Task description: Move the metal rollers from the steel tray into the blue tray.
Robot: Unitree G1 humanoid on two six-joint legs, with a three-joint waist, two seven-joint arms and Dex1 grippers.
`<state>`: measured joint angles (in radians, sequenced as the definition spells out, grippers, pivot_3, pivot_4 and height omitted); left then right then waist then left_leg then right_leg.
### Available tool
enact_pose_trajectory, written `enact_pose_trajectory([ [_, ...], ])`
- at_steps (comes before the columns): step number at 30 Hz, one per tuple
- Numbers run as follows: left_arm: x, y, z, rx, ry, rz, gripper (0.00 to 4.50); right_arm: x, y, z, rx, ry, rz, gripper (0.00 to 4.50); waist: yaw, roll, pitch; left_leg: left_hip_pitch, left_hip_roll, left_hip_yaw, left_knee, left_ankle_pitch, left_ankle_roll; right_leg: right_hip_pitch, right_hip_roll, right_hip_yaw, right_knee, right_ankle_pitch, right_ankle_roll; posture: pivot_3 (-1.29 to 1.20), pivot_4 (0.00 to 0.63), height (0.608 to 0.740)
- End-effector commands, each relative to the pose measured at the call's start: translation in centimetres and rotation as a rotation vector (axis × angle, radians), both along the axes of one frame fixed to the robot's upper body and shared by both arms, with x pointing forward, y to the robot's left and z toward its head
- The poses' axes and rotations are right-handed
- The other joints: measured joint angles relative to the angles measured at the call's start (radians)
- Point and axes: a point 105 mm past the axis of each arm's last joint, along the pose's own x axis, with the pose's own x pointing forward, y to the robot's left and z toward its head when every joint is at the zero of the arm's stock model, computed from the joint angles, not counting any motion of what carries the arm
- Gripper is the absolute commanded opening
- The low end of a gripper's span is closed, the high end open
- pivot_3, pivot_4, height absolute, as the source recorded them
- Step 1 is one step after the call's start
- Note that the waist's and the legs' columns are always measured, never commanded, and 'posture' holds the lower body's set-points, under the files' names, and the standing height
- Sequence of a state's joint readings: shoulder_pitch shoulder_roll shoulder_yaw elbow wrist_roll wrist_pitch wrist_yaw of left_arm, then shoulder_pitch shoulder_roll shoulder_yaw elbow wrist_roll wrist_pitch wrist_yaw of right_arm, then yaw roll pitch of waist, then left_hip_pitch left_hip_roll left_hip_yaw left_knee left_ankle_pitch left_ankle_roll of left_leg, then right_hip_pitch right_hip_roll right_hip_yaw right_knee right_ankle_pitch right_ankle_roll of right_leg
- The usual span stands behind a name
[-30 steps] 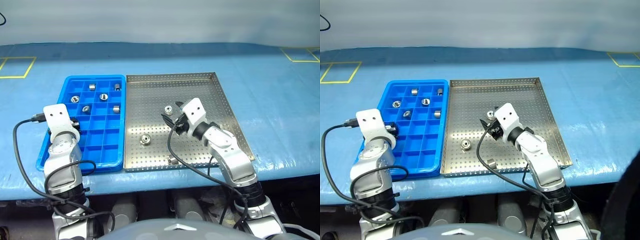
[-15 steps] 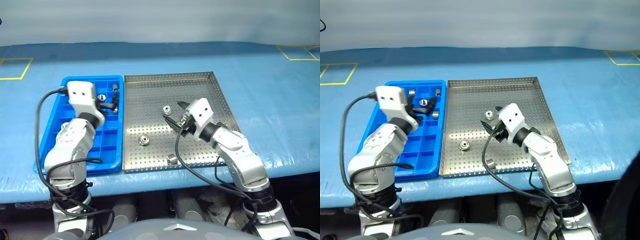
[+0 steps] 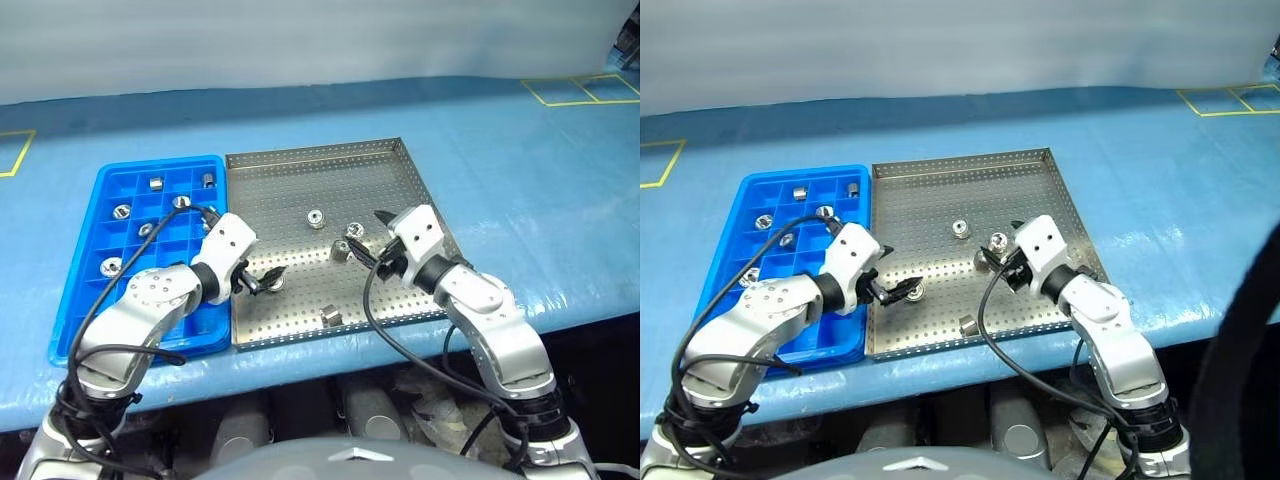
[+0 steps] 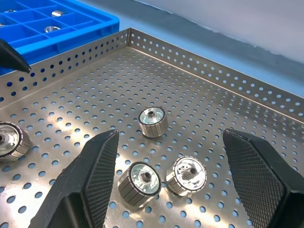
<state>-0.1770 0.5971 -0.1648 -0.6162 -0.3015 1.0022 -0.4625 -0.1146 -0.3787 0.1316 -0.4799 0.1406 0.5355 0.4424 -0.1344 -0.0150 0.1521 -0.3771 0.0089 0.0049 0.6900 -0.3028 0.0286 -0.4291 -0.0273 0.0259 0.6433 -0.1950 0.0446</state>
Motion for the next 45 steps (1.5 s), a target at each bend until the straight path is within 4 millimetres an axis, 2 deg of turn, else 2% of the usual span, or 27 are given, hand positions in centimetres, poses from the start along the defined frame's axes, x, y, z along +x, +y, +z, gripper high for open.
enact_pose_trajectory([
  [1, -0.2, -0.8, 0.0, 0.010, 0.009, -0.034, 4.26, 0.1, 0.2, 1.4, 0.008, -0.056, -0.003, 3.66, 0.000, 0.000, 0.000, 0.000, 0.000, 0.000, 0.000, 0.000, 0.000, 0.000, 0.000, 0.000, 0.000, 0.000, 0.000, -0.24, 0.150, 0.740],
  [8, -1.0, -1.1, -1.4, 0.060, 0.108, -0.068, 4.26, 0.1, 0.3, 1.4, 0.013, -0.062, -0.014, 3.66, -0.003, 0.000, 0.000, 0.000, 0.000, 0.000, 0.000, 0.000, 0.000, 0.000, 0.000, 0.000, 0.000, 0.000, 0.000, -0.24, 0.150, 0.740],
  [21, -0.5, -1.3, -3.7, 0.111, 0.206, -0.038, 4.26, 0.3, 0.4, 1.5, 0.025, -0.072, -0.029, 3.66, -0.009, 0.001, 0.000, 0.001, 0.000, 0.000, 0.000, 0.000, 0.000, 0.000, 0.000, 0.000, 0.001, 0.000, 0.000, -0.24, 0.150, 0.740],
  [24, 0.0, -1.4, -3.6, 0.111, 0.191, -0.020, 3.67, 0.3, 0.4, 1.6, 0.025, -0.076, -0.033, 3.66, -0.008, 0.001, -0.001, 0.001, 0.000, 0.000, 0.000, 0.000, 0.000, 0.001, 0.000, 0.000, 0.001, 0.000, 0.000, -0.24, 0.150, 0.740],
  [28, 0.3, -1.4, -3.3, 0.103, 0.180, -0.009, 2.34, 0.4, 0.3, 1.7, 0.027, -0.082, -0.042, 3.66, -0.009, 0.001, -0.001, 0.000, 0.000, 0.000, 0.000, 0.000, 0.000, 0.000, 0.000, 0.001, 0.001, 0.000, 0.000, -0.24, 0.150, 0.740],
  [30, 0.4, -1.6, -3.0, 0.094, 0.162, -0.014, 1.86, 0.4, 0.3, 1.7, 0.026, -0.082, -0.043, 3.66, -0.011, 0.001, -0.001, 0.000, 0.000, 0.000, 0.000, 0.000, 0.000, 0.000, 0.000, 0.001, 0.000, 0.000, 0.000, -0.24, 0.150, 0.740],
  [40, 1.2, -1.8, 0.6, -0.011, 0.006, 0.036, 1.86, 0.5, 0.8, 1.7, 0.025, -0.077, -0.021, 3.66, -0.009, 0.001, 0.000, 0.000, 0.000, 0.000, 0.000, 0.000, 0.000, 0.000, 0.000, 0.001, 0.000, 0.000, 0.000, -0.22, 0.150, 0.740],
  [42, 2.0, -1.5, 2.4, -0.067, -0.095, 0.102, 1.86, 0.5, 0.9, 1.6, 0.022, -0.075, -0.016, 3.66, -0.007, 0.001, 0.000, 0.000, 0.000, 0.000, 0.000, 0.000, 0.000, 0.000, 0.000, 0.001, 0.000, 0.000, 0.000, -0.22, 0.150, 0.740],
  [45, 3.1, 0.3, 3.7, -0.074, -0.190, 0.271, 1.86, 0.4, 0.9, 1.6, 0.021, -0.073, -0.014, 3.66, 0.000, 0.001, 0.000, 0.000, 0.000, 0.000, 0.000, 0.000, 0.000, 0.000, -0.001, 0.001, 0.000, 0.001, 0.001, -0.21, 0.150, 0.740],
])
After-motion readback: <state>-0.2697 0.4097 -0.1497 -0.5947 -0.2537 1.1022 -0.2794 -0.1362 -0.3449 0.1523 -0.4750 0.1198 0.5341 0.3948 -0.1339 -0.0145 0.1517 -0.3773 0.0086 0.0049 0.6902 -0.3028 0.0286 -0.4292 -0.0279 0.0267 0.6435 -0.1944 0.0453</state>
